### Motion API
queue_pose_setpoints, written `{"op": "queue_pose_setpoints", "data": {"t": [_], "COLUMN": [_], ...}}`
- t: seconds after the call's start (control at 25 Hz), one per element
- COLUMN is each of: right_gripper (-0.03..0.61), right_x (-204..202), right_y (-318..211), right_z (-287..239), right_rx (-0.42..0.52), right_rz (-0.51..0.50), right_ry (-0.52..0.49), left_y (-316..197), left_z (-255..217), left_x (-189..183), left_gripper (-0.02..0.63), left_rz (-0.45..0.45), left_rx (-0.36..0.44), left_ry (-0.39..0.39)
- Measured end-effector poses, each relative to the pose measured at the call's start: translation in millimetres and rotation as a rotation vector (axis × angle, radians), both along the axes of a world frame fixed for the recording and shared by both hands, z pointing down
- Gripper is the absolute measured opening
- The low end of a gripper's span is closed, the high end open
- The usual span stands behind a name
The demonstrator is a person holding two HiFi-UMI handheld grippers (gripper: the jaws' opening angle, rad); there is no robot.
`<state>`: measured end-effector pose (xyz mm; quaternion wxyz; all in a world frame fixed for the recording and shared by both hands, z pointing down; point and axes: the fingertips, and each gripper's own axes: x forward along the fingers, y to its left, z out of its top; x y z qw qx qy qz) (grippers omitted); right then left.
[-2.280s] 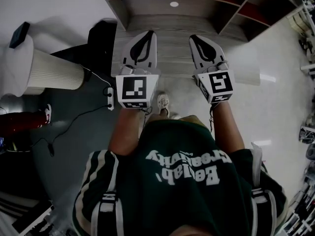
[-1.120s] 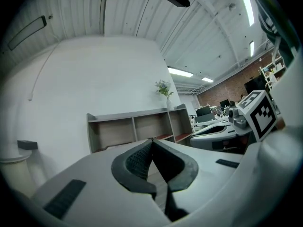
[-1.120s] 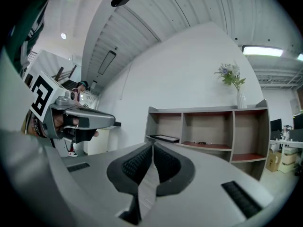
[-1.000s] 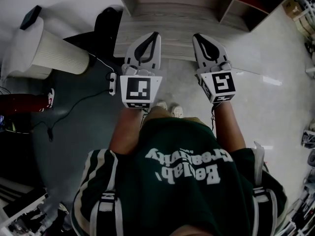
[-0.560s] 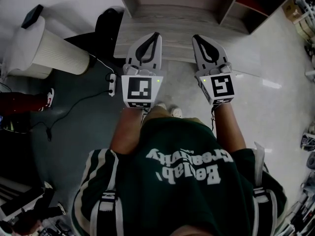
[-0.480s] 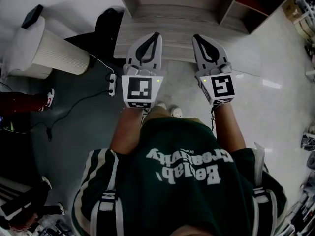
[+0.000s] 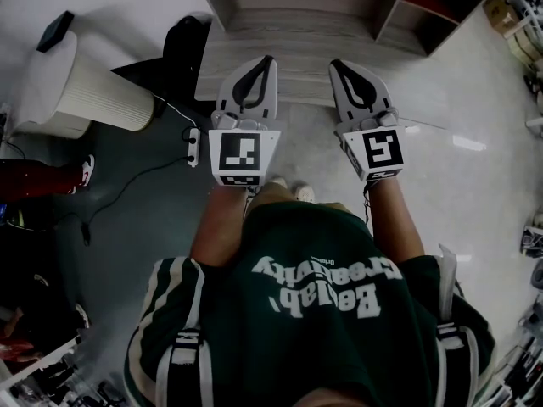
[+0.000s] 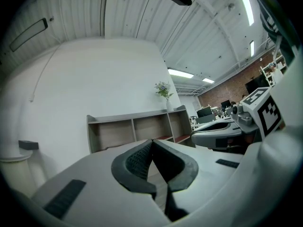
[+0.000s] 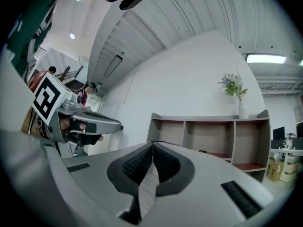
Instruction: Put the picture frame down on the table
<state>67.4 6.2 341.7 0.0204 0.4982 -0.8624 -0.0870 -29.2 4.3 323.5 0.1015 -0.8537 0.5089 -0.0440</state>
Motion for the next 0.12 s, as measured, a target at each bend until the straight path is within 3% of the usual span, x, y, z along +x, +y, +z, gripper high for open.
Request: {"op": "queue_pose_setpoints", "data": {"t": [0.12], "right_gripper": [0.036], "right_x": [1.6], "right_y": [5.2], "right_z": [-0.9], "right_rx": [0.001], "right_rz": [-0.002], "right_ry": [0.002], "left_y": [5.1], "left_z": [-1.1], "left_x": [3.3], "left_gripper": [0.02], "left_rz": [0.003], "left_rx": [0.002], "left_ry": [0.001]}}
